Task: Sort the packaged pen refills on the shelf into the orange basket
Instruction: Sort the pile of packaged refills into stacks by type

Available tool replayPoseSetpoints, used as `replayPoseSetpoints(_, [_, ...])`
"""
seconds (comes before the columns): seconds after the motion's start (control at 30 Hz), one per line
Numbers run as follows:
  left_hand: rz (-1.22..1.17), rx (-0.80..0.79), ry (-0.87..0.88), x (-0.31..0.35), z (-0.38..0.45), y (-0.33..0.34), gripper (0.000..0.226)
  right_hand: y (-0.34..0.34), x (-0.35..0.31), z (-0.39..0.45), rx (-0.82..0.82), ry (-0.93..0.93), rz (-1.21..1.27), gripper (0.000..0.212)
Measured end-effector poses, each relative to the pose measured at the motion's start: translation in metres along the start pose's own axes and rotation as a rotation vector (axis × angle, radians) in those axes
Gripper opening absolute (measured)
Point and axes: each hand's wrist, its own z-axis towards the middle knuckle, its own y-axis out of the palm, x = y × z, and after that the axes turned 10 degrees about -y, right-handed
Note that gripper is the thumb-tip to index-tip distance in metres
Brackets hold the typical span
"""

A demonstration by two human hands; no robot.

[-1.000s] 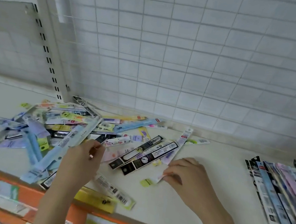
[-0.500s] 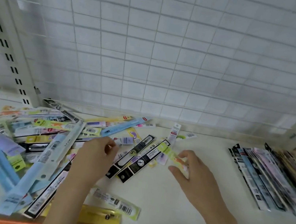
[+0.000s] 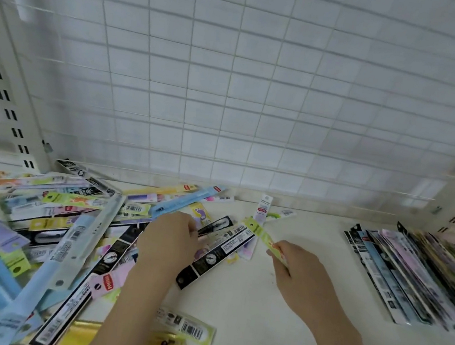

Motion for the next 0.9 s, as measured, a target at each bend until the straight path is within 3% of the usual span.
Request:
replayPoseSetpoints(0.17, [-0.244,0.089,0.016,-0.021,-0.001,-0.023,0.014,-0.001,-0.012,0.010,-0.016,-0.045,0.010,0.032])
replayPoseSetpoints(0.3, [-0.421,0.186,0.041,-0.038,-0.008,-0.040,0.012,0.003,-0.024,0.022,-0.039,-0.158,0.002,0.012])
replayPoseSetpoints(0.47, [-0.576,0.255,-0.031,-0.055,-0.012,-0.050,0.015,0.017,-0.040,0.035,-0.190,-0.279,0.004,0.036])
replayPoseSetpoints(0.67, [-0.658,0.327,-0.070,-0.062,-0.019,-0.054,0.015,0.022,-0.048,0.034,-0.193,-0.308,-0.040,0.036])
replayPoseSetpoints(0.8, [-0.709,0.337,-0.098,-0.058,-0.024,-0.054,0.033,0.020,-0.051,0.029,-0.150,-0.300,-0.047,0.028])
replayPoseSetpoints(0.9, [-0.703,0.325,-0.118,-0.055,-0.026,-0.053,0.034,0.018,-0.051,0.024,-0.123,-0.278,-0.060,0.023])
